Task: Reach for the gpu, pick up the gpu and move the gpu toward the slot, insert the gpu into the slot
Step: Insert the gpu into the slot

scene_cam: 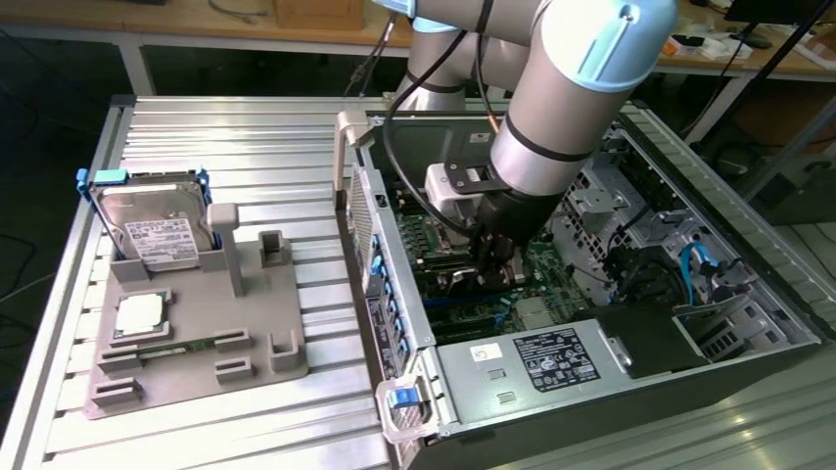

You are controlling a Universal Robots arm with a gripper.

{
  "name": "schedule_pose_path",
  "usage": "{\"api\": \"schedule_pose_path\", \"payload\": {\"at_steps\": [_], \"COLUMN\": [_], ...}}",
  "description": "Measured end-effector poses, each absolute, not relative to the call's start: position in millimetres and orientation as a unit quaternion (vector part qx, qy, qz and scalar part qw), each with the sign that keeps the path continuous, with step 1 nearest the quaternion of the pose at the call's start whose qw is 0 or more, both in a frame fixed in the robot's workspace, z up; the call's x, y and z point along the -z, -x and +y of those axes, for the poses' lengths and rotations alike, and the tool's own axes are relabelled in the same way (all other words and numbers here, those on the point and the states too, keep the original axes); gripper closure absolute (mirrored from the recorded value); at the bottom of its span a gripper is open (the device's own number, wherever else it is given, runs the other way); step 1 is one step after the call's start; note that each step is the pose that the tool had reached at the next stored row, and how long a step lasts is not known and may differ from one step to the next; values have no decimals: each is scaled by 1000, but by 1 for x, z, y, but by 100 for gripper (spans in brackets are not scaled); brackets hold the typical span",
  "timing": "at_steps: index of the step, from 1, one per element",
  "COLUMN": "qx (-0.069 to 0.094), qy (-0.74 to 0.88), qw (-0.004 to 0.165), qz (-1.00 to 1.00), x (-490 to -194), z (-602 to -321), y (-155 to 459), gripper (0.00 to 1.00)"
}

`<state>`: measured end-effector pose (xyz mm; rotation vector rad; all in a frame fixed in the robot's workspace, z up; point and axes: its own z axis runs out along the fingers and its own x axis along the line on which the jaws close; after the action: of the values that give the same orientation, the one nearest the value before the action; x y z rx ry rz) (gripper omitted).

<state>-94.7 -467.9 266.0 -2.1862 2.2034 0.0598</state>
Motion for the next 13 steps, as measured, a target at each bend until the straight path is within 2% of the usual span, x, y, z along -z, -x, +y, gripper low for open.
{"api": "schedule_pose_path", "payload": {"at_steps": [13], "qx": [-19], "qy": [704], "qw": [18], "qz": [710], "x": [-262], "z": [-468], "y": [95], "gripper": [73]}}
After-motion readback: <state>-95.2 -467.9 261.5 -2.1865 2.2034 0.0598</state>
